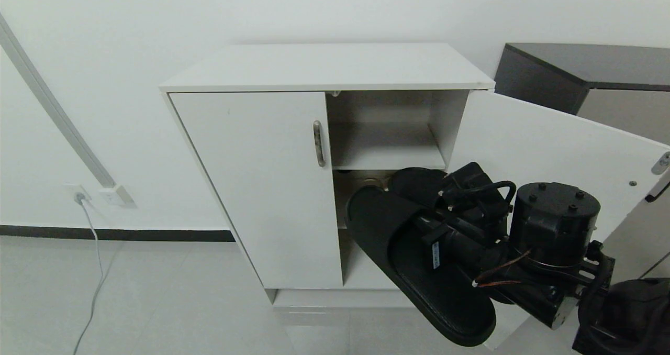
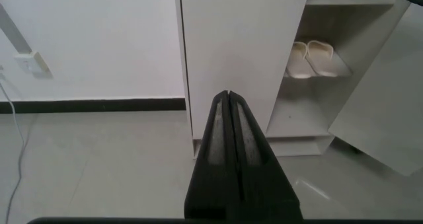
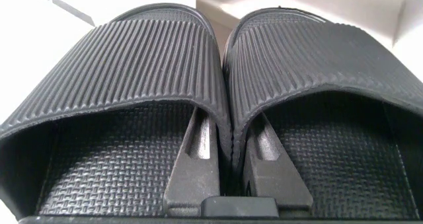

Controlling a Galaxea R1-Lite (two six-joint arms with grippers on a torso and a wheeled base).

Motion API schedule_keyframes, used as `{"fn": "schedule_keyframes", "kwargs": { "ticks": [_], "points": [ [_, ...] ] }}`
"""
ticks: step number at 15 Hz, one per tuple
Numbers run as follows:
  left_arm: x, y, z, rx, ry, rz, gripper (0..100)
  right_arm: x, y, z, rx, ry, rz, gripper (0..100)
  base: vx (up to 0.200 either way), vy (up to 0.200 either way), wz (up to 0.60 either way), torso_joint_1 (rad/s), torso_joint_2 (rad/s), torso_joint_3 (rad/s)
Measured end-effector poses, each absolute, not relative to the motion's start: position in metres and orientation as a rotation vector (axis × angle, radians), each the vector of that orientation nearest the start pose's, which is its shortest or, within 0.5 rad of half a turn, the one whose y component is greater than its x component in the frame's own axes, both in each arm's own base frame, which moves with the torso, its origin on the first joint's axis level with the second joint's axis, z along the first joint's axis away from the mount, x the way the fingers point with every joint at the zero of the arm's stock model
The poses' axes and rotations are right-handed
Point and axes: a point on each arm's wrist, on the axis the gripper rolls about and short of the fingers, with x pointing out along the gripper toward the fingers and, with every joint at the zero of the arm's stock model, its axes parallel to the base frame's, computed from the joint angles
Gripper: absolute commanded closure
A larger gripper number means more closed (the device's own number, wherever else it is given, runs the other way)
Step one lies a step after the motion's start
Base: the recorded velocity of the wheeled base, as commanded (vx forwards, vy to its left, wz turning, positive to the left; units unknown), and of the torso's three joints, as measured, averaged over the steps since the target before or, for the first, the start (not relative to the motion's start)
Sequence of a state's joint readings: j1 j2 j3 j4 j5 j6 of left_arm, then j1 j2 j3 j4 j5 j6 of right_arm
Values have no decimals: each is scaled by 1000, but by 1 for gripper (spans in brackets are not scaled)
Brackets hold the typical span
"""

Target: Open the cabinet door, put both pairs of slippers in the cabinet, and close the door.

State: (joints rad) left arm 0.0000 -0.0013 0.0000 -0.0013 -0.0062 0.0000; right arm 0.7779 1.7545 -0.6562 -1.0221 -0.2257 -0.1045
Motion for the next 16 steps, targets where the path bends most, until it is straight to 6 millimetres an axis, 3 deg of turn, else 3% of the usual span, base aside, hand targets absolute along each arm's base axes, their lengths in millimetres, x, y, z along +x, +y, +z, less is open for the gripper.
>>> {"fn": "schedule_keyframes", "kwargs": {
  "ticks": [10,16],
  "points": [
    [-23,0,75,0,-1,-6,100,221,210,164,-141,37,555,100,0,0,0,-57,433,373],
    [-23,0,76,4,-3,-9,100,221,211,158,-148,54,558,100,0,0,0,0,51,48]
  ]
}}
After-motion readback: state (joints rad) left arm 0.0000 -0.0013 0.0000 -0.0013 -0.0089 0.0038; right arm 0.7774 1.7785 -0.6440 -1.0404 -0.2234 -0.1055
